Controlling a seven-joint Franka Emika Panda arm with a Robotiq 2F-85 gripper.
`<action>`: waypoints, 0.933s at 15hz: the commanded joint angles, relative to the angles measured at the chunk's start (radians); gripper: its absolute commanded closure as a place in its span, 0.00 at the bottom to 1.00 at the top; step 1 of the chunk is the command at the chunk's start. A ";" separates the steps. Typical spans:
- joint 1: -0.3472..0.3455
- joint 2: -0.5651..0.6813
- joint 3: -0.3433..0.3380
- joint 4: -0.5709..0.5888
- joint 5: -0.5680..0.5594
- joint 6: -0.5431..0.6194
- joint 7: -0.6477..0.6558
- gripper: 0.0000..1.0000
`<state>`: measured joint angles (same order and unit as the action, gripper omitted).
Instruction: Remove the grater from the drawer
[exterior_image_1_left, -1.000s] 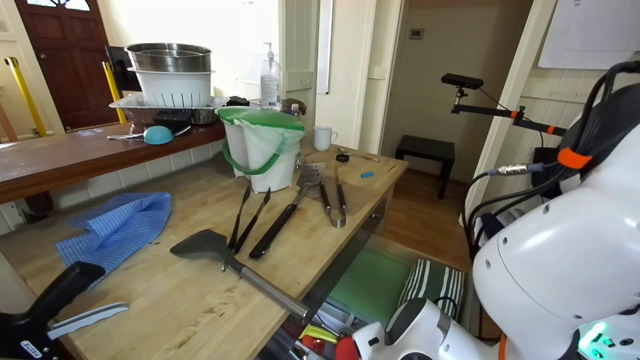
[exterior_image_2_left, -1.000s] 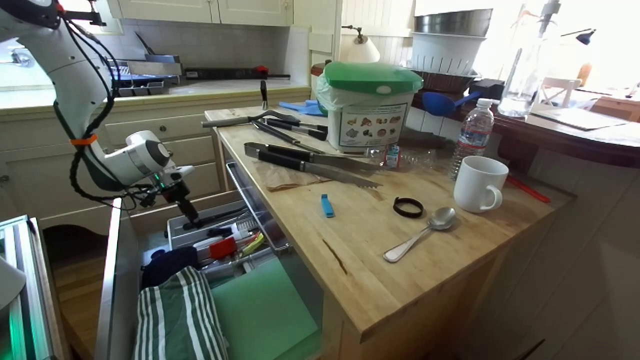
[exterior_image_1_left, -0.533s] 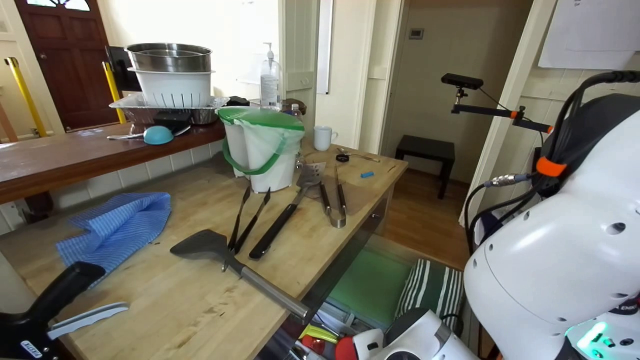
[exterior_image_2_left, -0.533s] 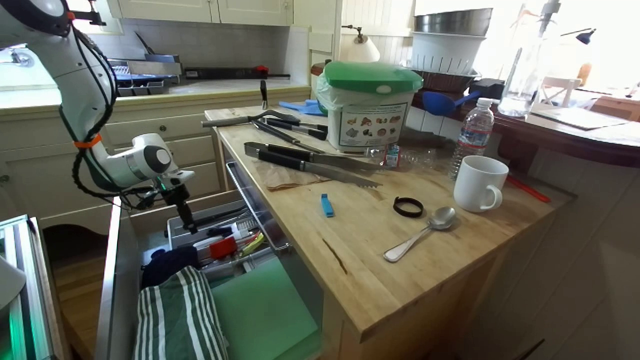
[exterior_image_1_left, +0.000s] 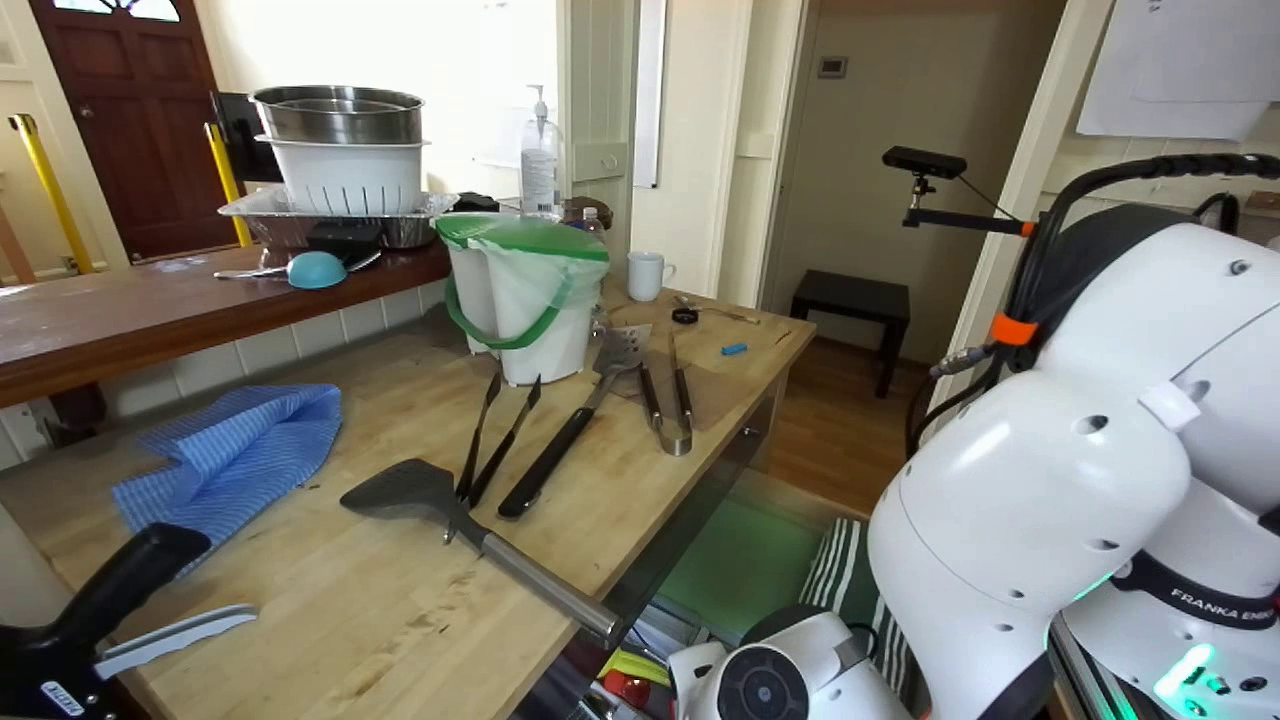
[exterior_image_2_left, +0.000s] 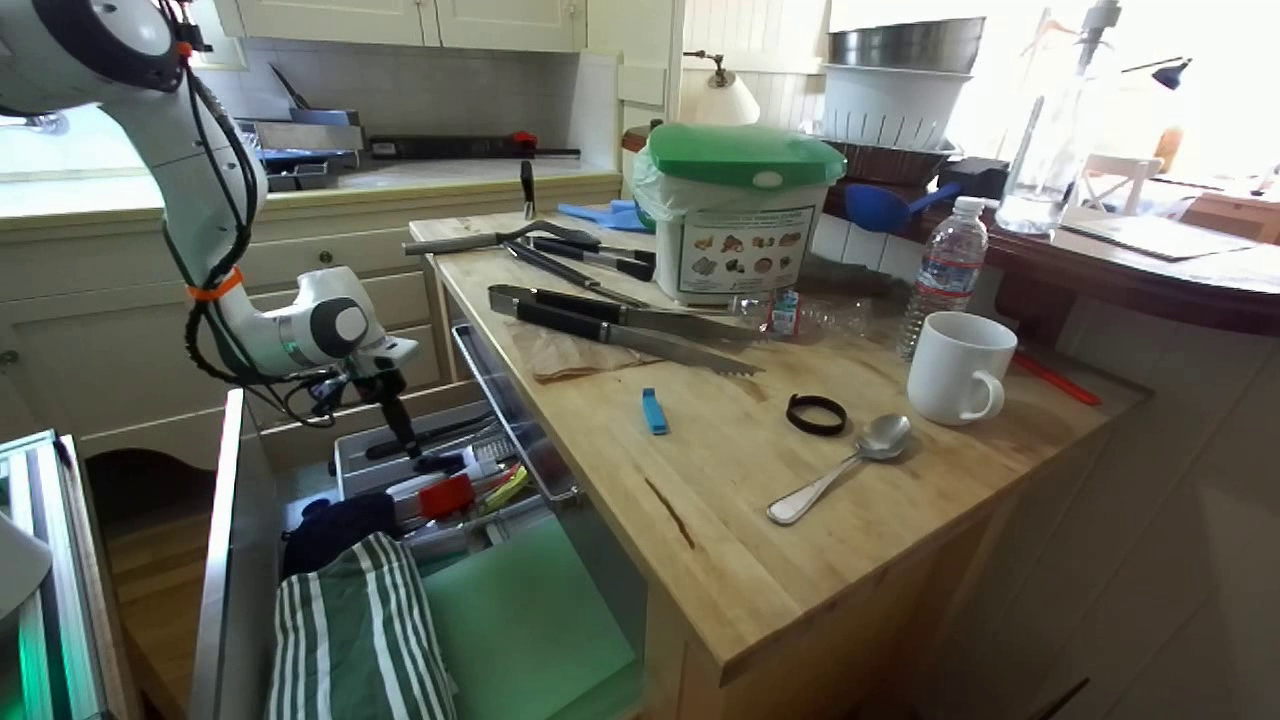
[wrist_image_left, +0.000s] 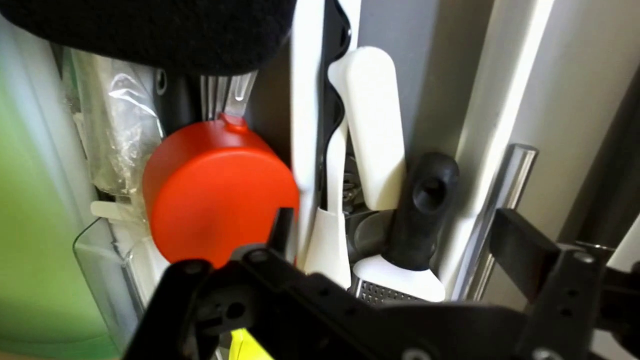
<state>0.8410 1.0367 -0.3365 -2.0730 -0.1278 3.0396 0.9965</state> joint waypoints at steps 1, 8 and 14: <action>-0.067 0.057 0.055 0.088 0.097 -0.011 -0.076 0.00; -0.124 0.124 0.091 0.186 0.198 -0.025 -0.120 0.00; -0.165 0.174 0.106 0.283 0.218 -0.079 -0.139 0.08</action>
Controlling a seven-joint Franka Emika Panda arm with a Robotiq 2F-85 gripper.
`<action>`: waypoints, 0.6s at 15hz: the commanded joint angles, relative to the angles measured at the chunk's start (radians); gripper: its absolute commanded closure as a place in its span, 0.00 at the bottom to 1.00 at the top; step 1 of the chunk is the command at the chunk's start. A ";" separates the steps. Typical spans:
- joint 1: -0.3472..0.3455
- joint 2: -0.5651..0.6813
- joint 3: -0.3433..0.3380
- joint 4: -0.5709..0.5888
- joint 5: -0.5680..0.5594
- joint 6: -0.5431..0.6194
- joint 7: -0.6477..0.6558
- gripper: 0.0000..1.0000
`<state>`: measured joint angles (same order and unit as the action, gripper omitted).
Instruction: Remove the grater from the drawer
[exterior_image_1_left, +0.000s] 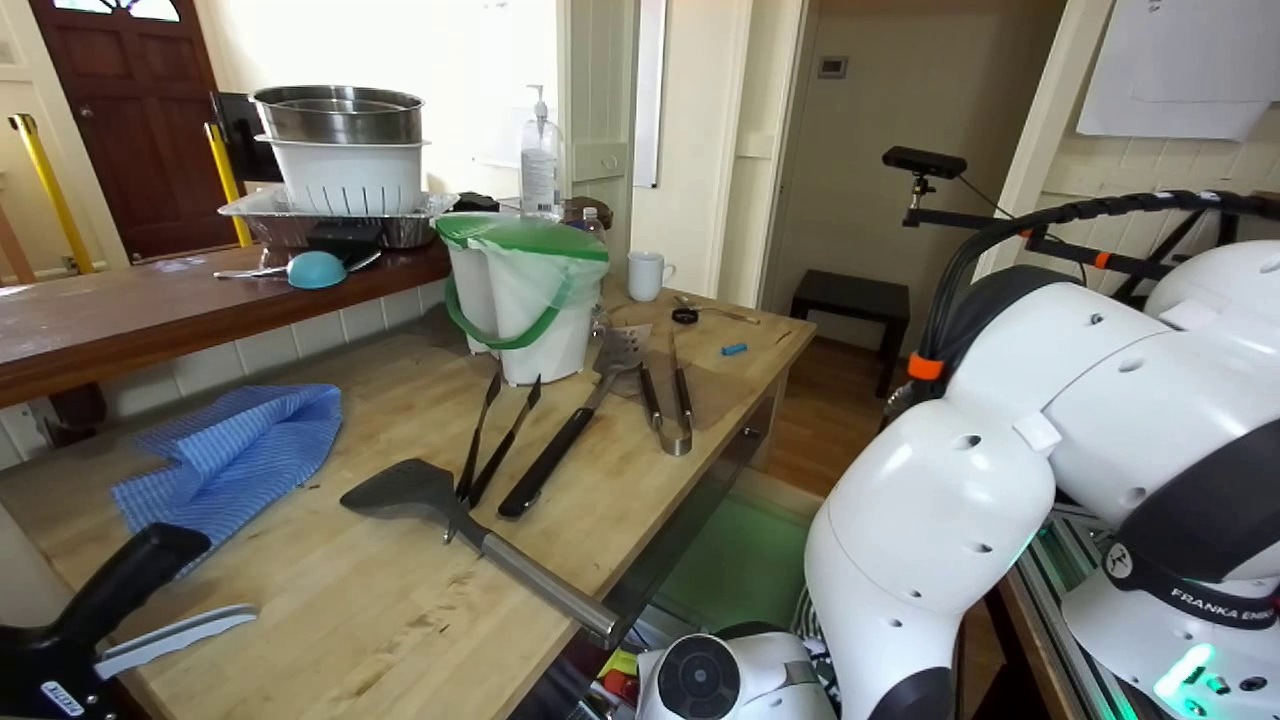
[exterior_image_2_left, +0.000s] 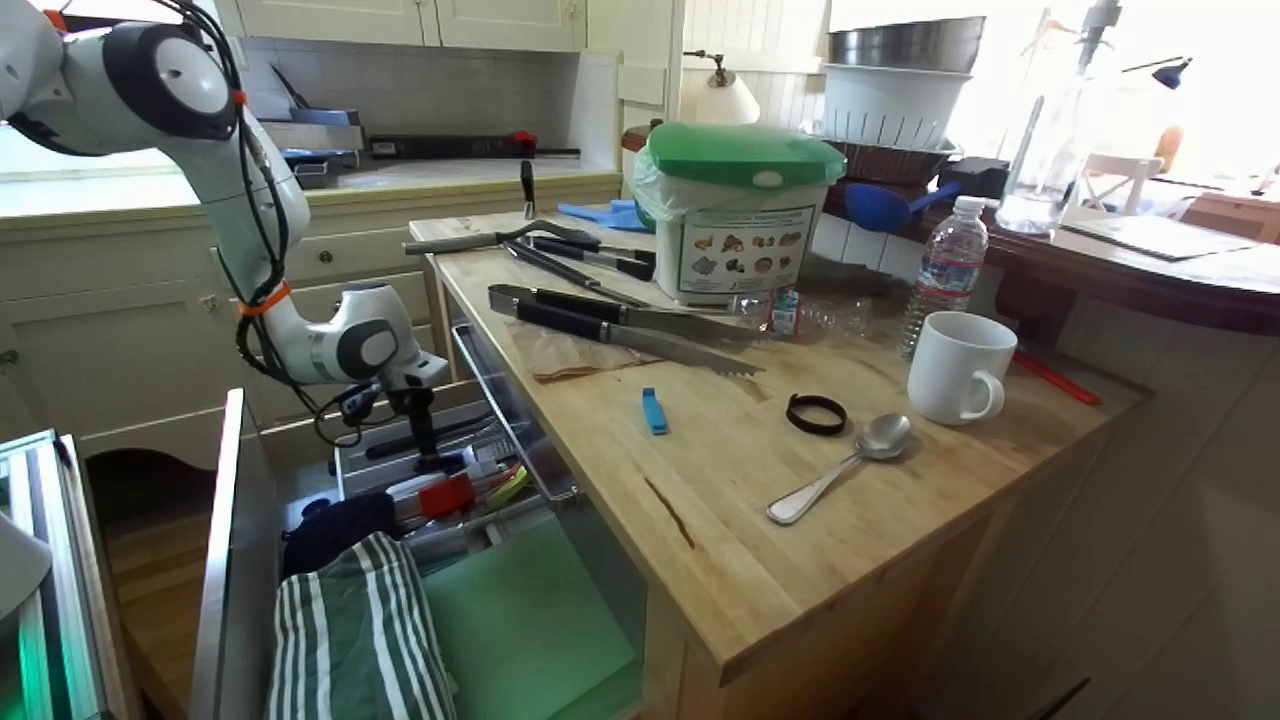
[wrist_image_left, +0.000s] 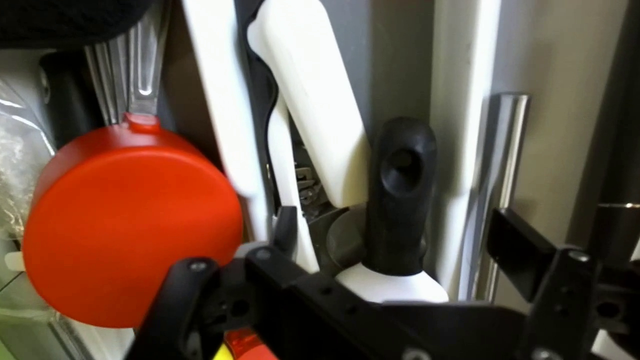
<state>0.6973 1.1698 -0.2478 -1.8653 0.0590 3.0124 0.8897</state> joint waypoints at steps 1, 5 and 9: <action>-0.019 0.050 0.016 0.093 0.028 -0.068 -0.033 0.12; -0.021 0.081 0.018 0.154 0.017 -0.130 -0.024 0.35; -0.028 0.099 0.021 0.193 0.010 -0.167 -0.018 0.71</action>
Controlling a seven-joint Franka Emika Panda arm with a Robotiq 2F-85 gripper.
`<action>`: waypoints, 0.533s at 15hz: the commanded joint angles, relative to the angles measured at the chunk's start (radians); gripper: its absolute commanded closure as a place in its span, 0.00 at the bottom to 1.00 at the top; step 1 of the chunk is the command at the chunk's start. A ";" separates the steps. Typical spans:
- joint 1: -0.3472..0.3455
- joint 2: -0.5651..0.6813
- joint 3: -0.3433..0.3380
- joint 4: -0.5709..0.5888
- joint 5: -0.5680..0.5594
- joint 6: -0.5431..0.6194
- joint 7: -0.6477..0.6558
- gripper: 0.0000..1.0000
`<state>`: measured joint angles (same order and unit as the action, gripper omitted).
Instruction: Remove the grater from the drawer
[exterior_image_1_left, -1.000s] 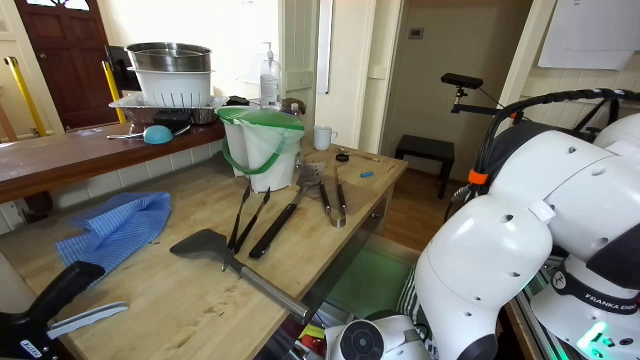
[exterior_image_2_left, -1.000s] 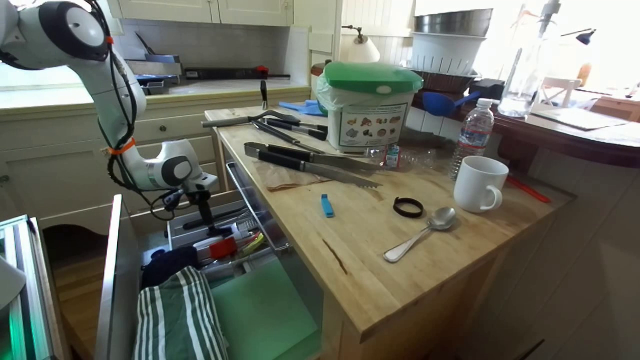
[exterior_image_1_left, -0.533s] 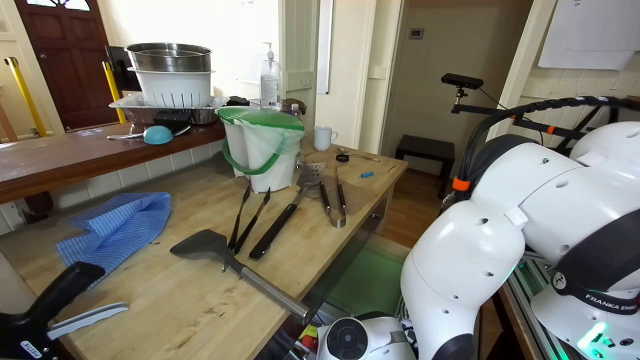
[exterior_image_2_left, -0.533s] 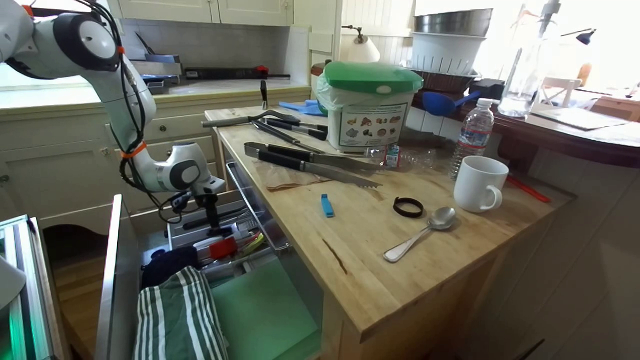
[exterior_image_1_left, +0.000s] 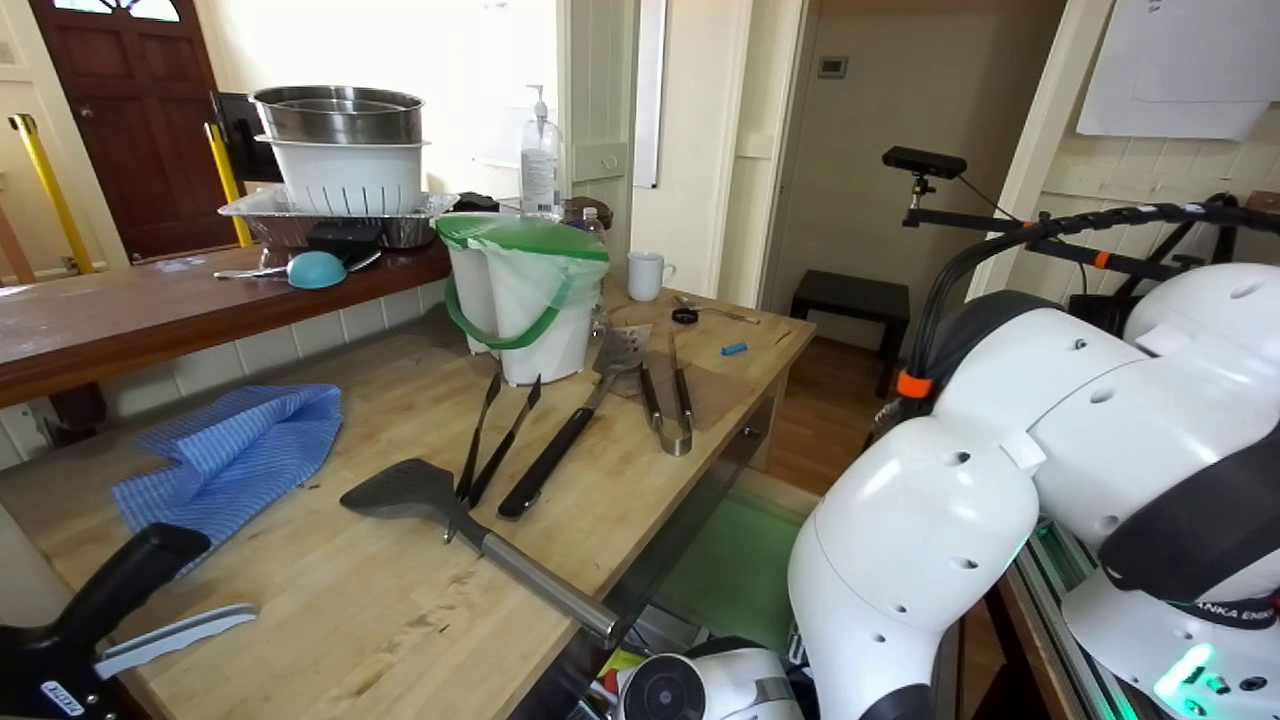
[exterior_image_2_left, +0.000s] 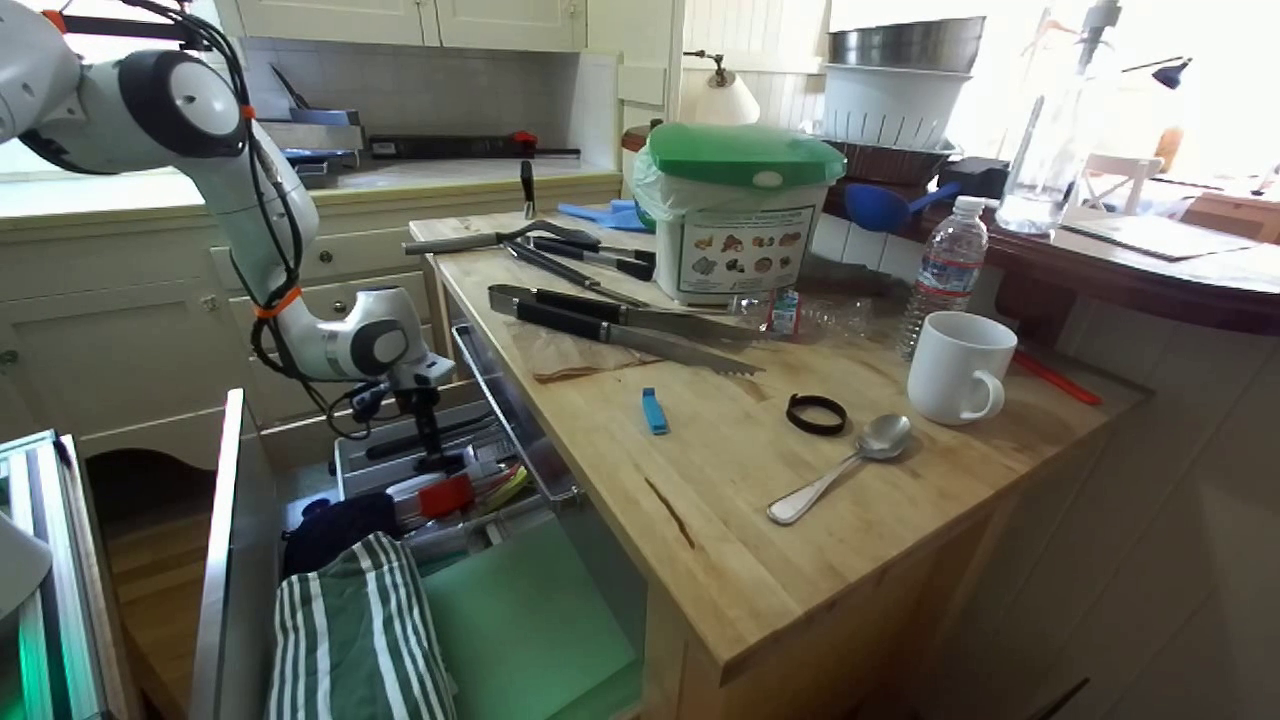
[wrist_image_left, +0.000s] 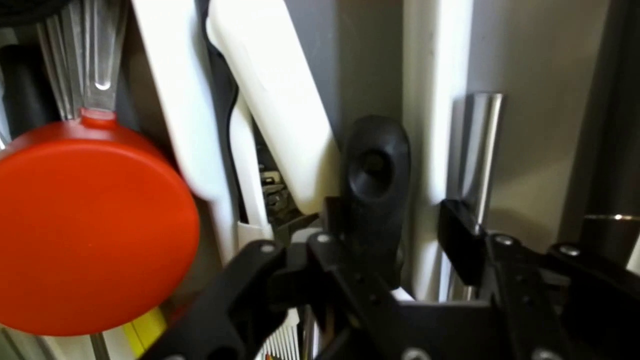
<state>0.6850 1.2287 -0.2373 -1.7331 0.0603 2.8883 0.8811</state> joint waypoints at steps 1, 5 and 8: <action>-0.015 0.038 0.010 0.065 0.009 -0.053 -0.004 0.77; -0.017 -0.005 0.013 0.022 0.005 -0.092 0.001 0.92; -0.009 -0.096 0.030 -0.128 -0.005 0.003 -0.031 0.92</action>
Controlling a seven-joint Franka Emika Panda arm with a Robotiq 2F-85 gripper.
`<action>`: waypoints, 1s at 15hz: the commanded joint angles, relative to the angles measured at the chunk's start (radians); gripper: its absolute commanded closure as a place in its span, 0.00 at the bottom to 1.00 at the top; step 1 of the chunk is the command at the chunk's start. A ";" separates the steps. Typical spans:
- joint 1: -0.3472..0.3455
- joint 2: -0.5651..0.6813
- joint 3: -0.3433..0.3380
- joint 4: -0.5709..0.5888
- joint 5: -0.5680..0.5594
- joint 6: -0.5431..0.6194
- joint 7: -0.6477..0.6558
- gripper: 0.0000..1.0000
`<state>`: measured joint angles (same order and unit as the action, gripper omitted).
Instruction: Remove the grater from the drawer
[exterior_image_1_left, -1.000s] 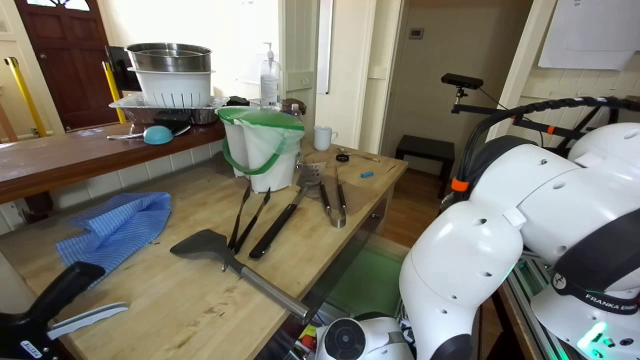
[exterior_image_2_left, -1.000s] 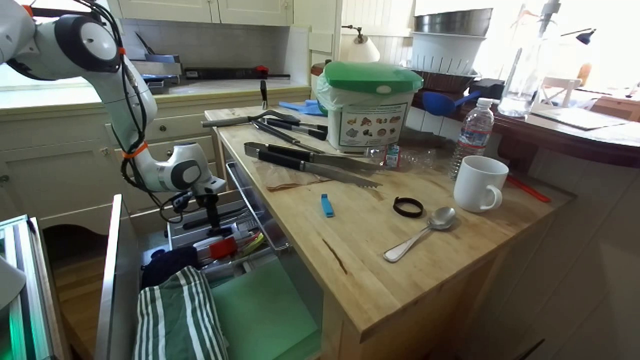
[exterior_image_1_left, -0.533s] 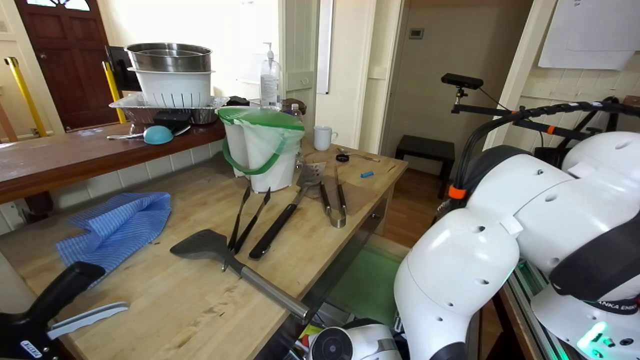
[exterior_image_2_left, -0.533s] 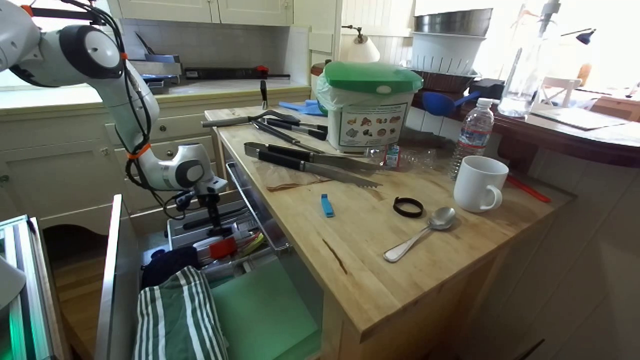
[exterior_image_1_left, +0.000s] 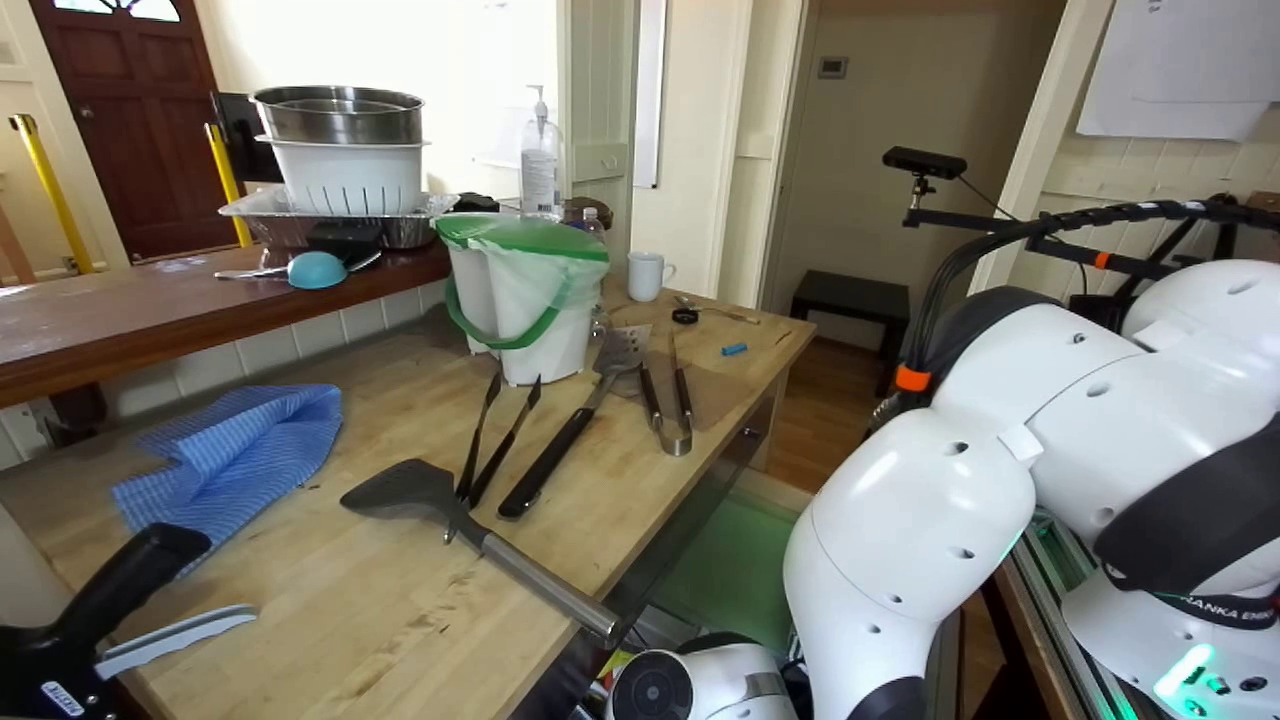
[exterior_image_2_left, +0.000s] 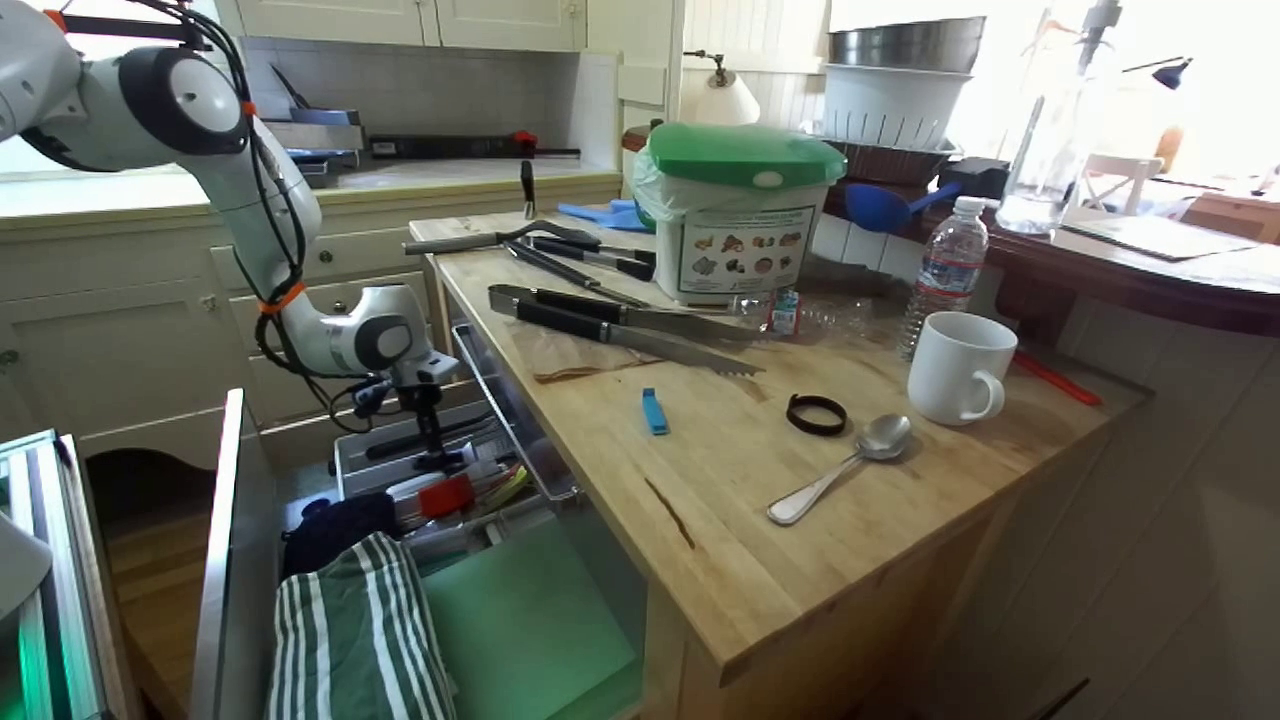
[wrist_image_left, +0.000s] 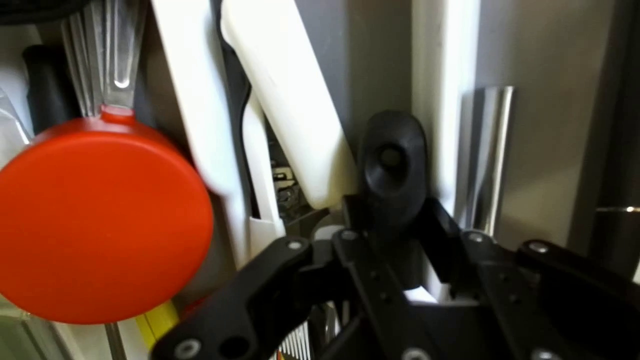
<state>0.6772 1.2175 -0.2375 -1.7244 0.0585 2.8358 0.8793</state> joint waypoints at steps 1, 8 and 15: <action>-0.005 -0.112 0.036 -0.180 -0.001 0.079 -0.042 0.92; 0.042 -0.300 -0.004 -0.541 0.013 0.233 -0.155 0.92; 0.200 -0.445 -0.105 -0.808 0.022 0.425 -0.403 0.92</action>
<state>0.8237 0.8518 -0.3283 -2.4301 0.0599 3.2084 0.6144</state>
